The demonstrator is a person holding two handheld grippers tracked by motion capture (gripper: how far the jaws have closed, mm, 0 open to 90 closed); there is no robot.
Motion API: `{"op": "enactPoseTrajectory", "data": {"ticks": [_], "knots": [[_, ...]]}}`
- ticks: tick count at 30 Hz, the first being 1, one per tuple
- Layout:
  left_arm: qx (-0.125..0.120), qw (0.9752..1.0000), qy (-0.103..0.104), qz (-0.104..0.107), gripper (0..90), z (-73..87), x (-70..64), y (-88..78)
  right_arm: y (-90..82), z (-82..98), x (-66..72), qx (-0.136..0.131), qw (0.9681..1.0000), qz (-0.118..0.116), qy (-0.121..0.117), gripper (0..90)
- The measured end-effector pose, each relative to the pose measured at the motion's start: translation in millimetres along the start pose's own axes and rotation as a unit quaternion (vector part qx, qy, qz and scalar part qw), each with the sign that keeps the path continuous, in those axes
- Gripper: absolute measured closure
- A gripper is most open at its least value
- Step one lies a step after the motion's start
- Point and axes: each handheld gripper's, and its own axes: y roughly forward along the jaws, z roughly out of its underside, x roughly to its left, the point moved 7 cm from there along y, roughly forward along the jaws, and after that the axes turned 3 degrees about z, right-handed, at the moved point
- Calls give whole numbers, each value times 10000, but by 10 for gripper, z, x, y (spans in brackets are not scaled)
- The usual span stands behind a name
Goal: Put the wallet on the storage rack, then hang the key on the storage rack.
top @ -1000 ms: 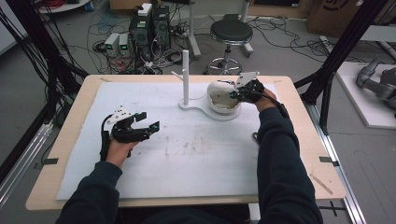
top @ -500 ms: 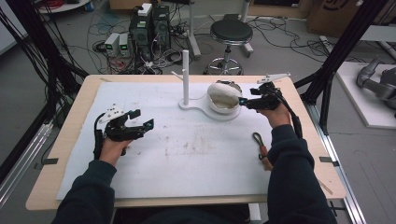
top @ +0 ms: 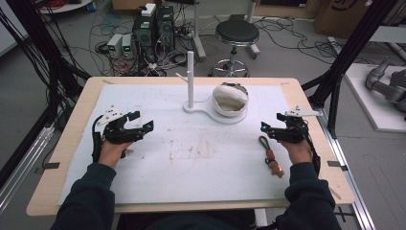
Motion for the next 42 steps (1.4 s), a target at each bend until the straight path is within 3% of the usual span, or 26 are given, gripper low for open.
{"op": "enactPoseTrajectory", "data": {"ticks": [3, 6, 20, 22, 25, 26, 30, 35, 42], "knots": [[38, 10000, 9, -11, 213, 9, 13, -6, -13, 100, 5, 39, 10000, 69, -10, 217], [89, 10000, 22, -18, 213, 23, 1, -6, -18, 88, -3, -16, 9999, 101, -16, 217], [115, 9999, -54, -86, 218, 55, 42, 1, -56, 233, -5, 155, 9998, 47, -154, 228], [100, 9999, -64, -78, 218, 53, 40, 4, -62, 280, 5, 256, 9995, 7, -191, 258], [115, 9999, -103, -67, 219, 59, 39, 12, -61, 371, 27, 488, 9984, -149, -246, 394], [115, 9999, -103, -67, 218, 59, 39, 12, -61, 371, 27, 488, 9984, -149, -246, 394], [162, 9998, -65, -81, 219, 66, 37, 15, -59, 457, 91, 765, 9950, -412, -498, 583], [208, 9997, -34, -113, 219, 66, 10, 15, -71, 497, 142, 909, 9926, -493, -630, 604], [263, 9996, -10, -98, 222, 88, -5, 59, -87, 629, 138, 1177, 9905, -523, -486, 585]]}}
